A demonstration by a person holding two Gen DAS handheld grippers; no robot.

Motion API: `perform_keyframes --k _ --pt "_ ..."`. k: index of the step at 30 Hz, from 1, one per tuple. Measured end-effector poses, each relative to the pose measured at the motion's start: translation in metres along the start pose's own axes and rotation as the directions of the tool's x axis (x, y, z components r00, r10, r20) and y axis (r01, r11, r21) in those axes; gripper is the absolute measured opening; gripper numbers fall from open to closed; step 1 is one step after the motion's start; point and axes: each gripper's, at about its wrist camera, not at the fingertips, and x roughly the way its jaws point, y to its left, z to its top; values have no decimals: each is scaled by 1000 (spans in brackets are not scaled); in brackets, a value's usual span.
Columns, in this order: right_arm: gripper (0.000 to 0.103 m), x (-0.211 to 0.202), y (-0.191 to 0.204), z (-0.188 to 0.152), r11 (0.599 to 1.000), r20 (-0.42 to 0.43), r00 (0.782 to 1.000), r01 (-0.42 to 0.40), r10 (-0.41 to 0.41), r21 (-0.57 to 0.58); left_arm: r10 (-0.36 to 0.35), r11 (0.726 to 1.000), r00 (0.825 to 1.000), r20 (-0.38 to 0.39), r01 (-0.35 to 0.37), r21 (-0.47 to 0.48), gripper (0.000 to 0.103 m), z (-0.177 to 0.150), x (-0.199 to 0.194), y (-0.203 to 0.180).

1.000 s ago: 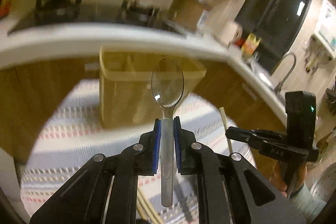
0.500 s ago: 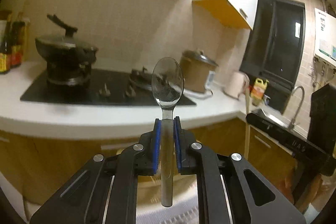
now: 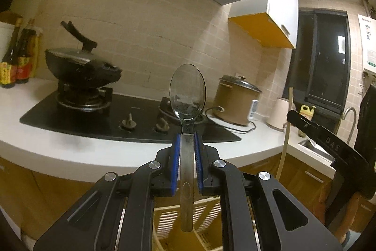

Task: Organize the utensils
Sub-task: 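Lift the spoon and chopstick over the tan basket while both tools open to drop them in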

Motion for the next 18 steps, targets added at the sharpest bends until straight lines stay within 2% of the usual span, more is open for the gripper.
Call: perform_keyframes --k 8,16,17,18 --pt "3 15 9 -34 997 -27 1000 -2 0 -71 6 1000 999 -49 -6 -6 10 -29 19 15" --pt "3 8 0 -50 998 -66 998 -10 6 -54 7 1000 997 -71 -7 0 11 -40 14 18" --pt "4 6 -1 -51 999 -77 997 -7 3 -49 7 1000 997 -72 -7 -1 12 -40 11 18" --pt "4 4 -3 -51 999 -93 996 -12 7 -49 4 1000 997 -74 -4 -3 17 -39 8 19"
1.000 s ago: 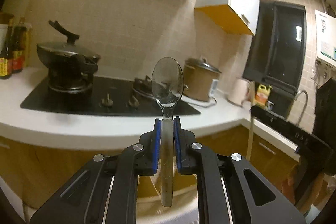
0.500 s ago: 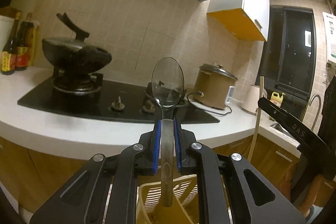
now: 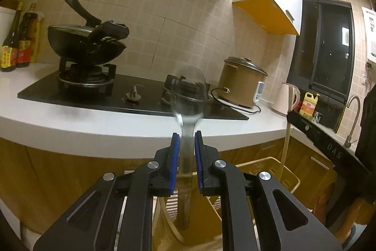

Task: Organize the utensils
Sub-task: 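Lift the spoon and chopstick over the tan basket while both tools open to drop them in, then grasp the black round spoon with the left tool while the right tool grasps a clear spoon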

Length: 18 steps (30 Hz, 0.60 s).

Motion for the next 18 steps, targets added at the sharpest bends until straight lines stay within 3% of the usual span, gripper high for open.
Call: perform_keyframes --k 10,11,13,15,18 --pt "8 -32 -24 -9 992 -131 987 -77 91 103 -30 1000 999 -34 29 -4 31 5 -42 4" --pt "12 -37 -26 -9 990 -141 985 -82 97 113 -32 999 999 -39 32 -16 37 5 -47 5" --pt "22 -46 -28 -8 989 -154 983 -83 101 120 -38 999 998 -51 36 -32 39 4 -55 7" --pt "44 -55 -29 -7 989 -162 982 -81 100 121 -45 998 996 -73 41 -47 39 3 -63 8" --pt "50 -73 -30 -4 989 -168 981 -76 97 126 -44 998 993 -108 39 -54 41 1 -73 6"
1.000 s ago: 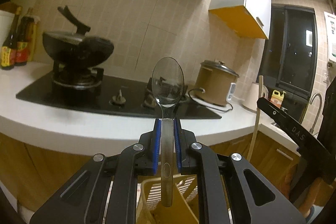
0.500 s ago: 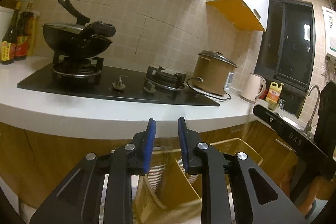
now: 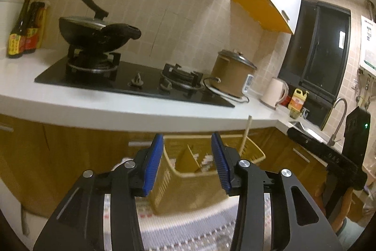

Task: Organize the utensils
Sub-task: 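Grasp the black round spoon with the left tool while the right tool grasps a clear spoon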

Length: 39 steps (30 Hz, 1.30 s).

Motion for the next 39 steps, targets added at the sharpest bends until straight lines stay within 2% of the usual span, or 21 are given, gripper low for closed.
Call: perform_keyframes --k 3,7,9,12,15,18,19,23,24,26,30,34,36,38,39 --pt "50 -14 2 -1 999 -40 998 39 -39 -10 16 1000 999 -39 -16 11 41 -4 -11 -5" --pt "51 -26 5 -5 995 -139 985 92 -98 -46 81 996 992 -93 -77 39 41 -9 -27 -12" --pt "51 -29 8 -11 992 -210 970 106 -119 -74 90 995 982 -166 -82 57 41 -16 -30 -16" --pt "51 -27 11 -23 990 -322 938 99 -128 -105 116 991 953 -281 -93 92 41 -32 -29 -18" --pt "51 -20 14 -44 993 -467 879 52 -97 -108 93 994 912 -400 -65 84 41 -53 -26 -15" --pt "51 -13 21 -73 994 -589 805 8 -73 -113 70 996 854 -515 -35 77 41 -81 -25 -11" --pt "51 -9 23 -85 994 -633 771 -3 -68 -110 63 997 841 -538 -28 74 41 -87 -25 -9" --pt "51 2 24 -115 998 -737 676 -40 -3 -41 16 1000 760 -650 2 26 41 -120 -27 -1" --pt "50 6 24 -122 999 -759 651 -42 17 -14 7 1000 744 -668 6 17 41 -126 -27 1" --pt "50 12 25 -130 999 -779 627 -34 20 -2 2 1000 710 -704 0 3 41 -140 -25 5" --pt "50 25 27 -139 999 -796 604 -14 44 44 10 1000 680 -733 -23 -8 43 -156 -25 10" --pt "50 46 38 -137 998 -792 608 0 52 66 -8 999 643 -766 -23 -30 46 -168 -18 14" --pt "50 54 41 -135 998 -792 608 -4 53 63 -5 1000 643 -766 -11 -16 49 -167 -19 10" --pt "50 64 46 -133 998 -794 606 1 43 55 -22 1000 627 -779 11 -19 54 -169 -20 6" --pt "50 68 48 -134 998 -798 601 0 46 58 -17 1000 625 -781 16 -10 56 -170 -22 5"
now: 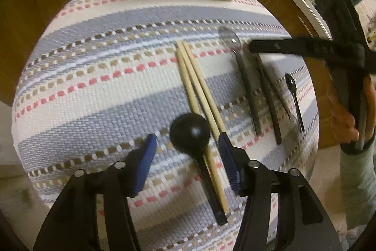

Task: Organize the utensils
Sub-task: 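Grasp the black round spoon with the left tool while the right tool grasps a clear spoon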

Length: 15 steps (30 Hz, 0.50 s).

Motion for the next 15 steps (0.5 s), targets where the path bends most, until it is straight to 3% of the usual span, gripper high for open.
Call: perform_keyframes --k 5,11,12,13,15 --pt "51 11 9 6 999 0 999 35 -35 -19 101 992 995 -3 -100 76 56 -8 7 -19" --pt "51 25 26 15 995 -15 996 90 -91 -40 185 978 982 20 -187 95 59 -1 19 -39" --pt "51 28 30 18 994 -21 995 101 -102 -50 190 977 981 28 -192 88 57 0 19 -39" --pt "50 30 31 19 992 -25 993 110 -111 -56 201 975 979 33 -204 85 45 2 21 -42" --pt "51 33 32 23 991 -31 992 124 -125 -57 221 972 974 44 -223 69 37 6 19 -39"
